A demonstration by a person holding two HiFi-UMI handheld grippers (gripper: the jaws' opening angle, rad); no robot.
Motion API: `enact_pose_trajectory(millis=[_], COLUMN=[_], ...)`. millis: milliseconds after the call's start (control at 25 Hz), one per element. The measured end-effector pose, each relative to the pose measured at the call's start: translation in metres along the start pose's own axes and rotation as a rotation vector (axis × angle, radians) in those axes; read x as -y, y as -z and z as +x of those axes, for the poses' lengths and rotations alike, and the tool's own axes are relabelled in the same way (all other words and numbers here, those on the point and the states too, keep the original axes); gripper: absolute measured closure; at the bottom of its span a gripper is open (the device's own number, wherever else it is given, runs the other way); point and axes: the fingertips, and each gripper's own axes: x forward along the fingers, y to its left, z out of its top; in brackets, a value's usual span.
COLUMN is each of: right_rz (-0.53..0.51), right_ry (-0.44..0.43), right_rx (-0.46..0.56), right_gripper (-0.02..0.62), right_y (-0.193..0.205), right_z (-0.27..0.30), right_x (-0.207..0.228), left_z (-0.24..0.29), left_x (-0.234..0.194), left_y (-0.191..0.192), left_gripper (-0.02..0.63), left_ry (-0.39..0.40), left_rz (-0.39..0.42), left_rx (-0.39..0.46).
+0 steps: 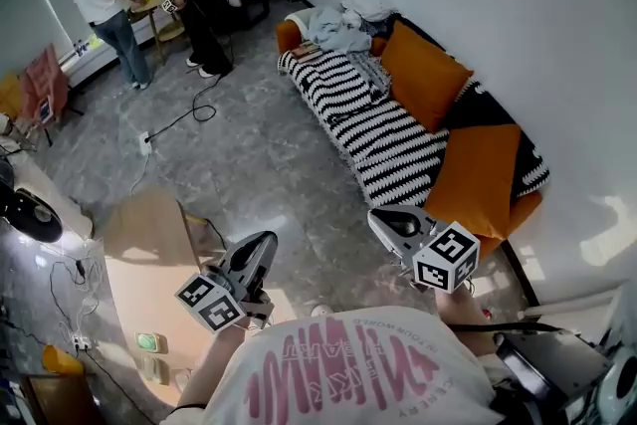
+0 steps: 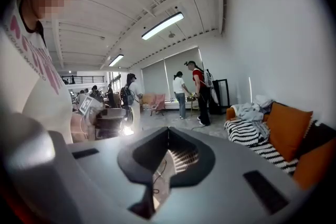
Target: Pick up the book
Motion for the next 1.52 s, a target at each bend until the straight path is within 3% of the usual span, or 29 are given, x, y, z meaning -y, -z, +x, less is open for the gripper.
enact_pose_trajectory(millis=[320,560,800,1080,1520], right_rz=[-0.009,0.084,0.083,0.069,0.047], right_ry=[0.058,0.051,0.059,-0.005,-0.14], right_rx=[0.027,0.011,-0.051,-0.068,-0.073], right_gripper=[0.586,0.586,0.586,0.586,0.586], right_y=[-0.033,-0.018,-0.01,-0.011,-0.06], right_z=[0.033,0.052,0.072,0.111,0.203], right_x=[0.04,0.051,0.067,0.097,0.17], left_z=[0.029,0.025,0.016,0.019,0.086], left_x=[-0.044,-0.068,-0.086,-0.122,-0.187], left_y=[-0.052,-0.046,-0.033,-0.034,-0.092], left_gripper=[0.598,0.598,0.598,0.598,0.598], left_ry=[0.027,-0.024,-0.058,-0.16,-0.233], left_rz=[0.053,0.064,0.049,0.053,0.097], left_rx=[0.058,0.043,0.006,0.025,0.048])
